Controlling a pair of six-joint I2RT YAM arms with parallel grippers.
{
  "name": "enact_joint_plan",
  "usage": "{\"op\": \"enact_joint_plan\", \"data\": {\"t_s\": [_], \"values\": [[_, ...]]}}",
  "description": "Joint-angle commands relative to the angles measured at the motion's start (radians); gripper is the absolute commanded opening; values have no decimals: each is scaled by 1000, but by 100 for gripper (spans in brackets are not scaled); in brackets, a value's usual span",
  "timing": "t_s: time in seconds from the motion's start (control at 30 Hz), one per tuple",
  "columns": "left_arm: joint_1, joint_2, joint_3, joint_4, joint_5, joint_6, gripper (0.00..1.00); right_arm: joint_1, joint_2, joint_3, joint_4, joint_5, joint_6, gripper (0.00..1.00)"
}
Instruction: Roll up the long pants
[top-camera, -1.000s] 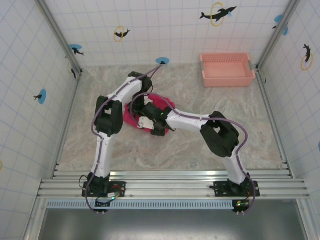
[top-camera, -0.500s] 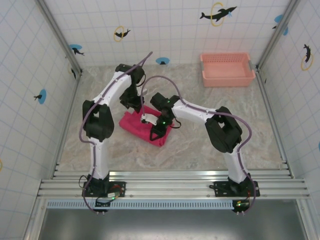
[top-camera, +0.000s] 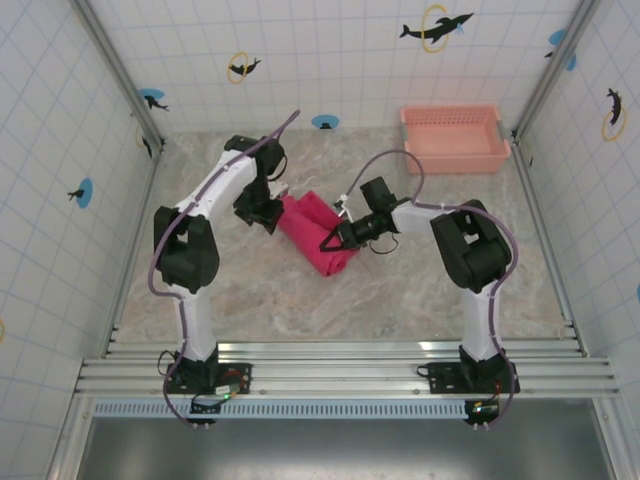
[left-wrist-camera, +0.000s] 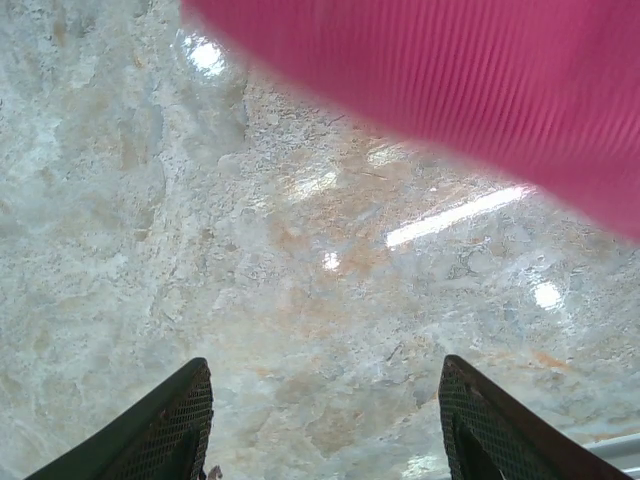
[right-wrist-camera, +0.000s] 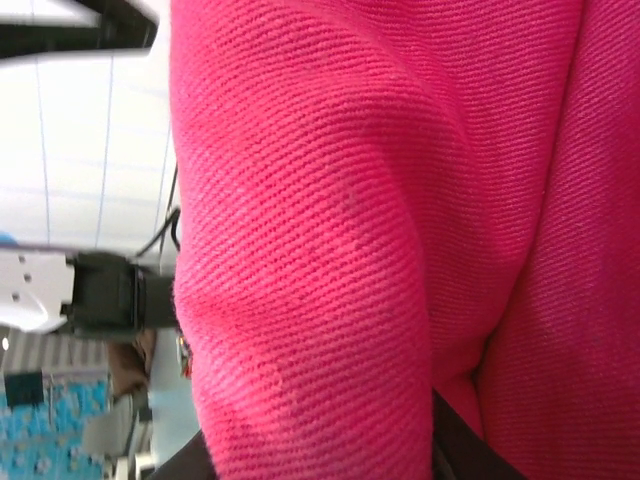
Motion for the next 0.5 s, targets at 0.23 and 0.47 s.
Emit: {"op": "enact_joint_plan", "data": {"t_s": [0.23, 0.47], "values": [[-24, 26, 36, 37, 94, -121, 69, -55, 76, -177, 500, 19, 440, 32], [-30, 7, -144, 392, 342, -378, 98, -56, 125, -185, 514, 8, 435, 33]]}}
